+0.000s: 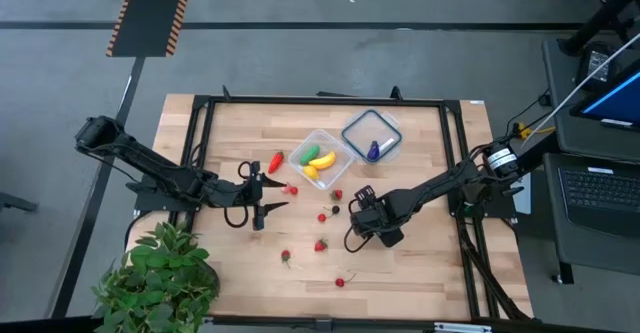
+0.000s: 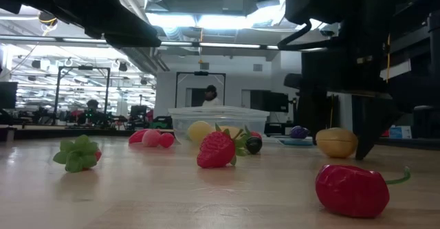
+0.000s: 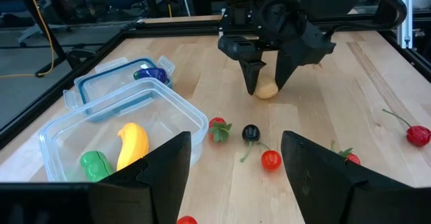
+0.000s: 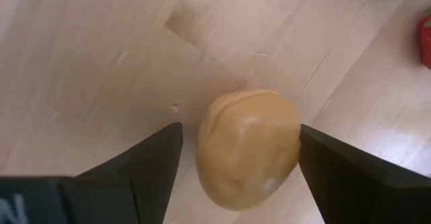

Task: Pick and placing Produce into tupperware
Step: Put the brown potato into the transparent container

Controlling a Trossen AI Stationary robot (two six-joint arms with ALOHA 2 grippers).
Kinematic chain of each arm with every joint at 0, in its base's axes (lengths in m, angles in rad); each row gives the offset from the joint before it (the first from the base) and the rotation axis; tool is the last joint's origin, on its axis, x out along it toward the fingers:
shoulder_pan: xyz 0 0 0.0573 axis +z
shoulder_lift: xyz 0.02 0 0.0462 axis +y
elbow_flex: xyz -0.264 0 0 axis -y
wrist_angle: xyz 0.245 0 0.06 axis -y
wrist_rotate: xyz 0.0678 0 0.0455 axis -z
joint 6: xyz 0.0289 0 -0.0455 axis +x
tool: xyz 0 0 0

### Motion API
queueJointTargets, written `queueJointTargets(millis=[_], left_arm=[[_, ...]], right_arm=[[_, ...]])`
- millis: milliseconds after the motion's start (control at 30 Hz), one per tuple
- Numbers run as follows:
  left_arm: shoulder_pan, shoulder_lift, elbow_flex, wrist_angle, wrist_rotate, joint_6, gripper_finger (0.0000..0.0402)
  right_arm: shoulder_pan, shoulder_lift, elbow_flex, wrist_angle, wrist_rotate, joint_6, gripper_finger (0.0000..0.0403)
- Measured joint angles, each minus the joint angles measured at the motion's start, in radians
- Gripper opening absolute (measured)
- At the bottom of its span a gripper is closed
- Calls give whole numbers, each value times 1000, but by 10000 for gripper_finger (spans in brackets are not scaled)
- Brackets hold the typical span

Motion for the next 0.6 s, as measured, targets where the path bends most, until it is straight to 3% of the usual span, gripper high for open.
queueJointTargets(millis=[167, 400, 600], left_arm=[[0, 0, 0, 0, 0, 0, 225], [0, 0, 0, 0, 0, 0, 225], [0, 0, 0, 0, 0, 0, 225]], right_arm=[[0, 0, 0, 4, -2, 3, 277], [0, 0, -2, 9, -11, 42, 203], [0, 0, -2, 13, -7, 115, 203]])
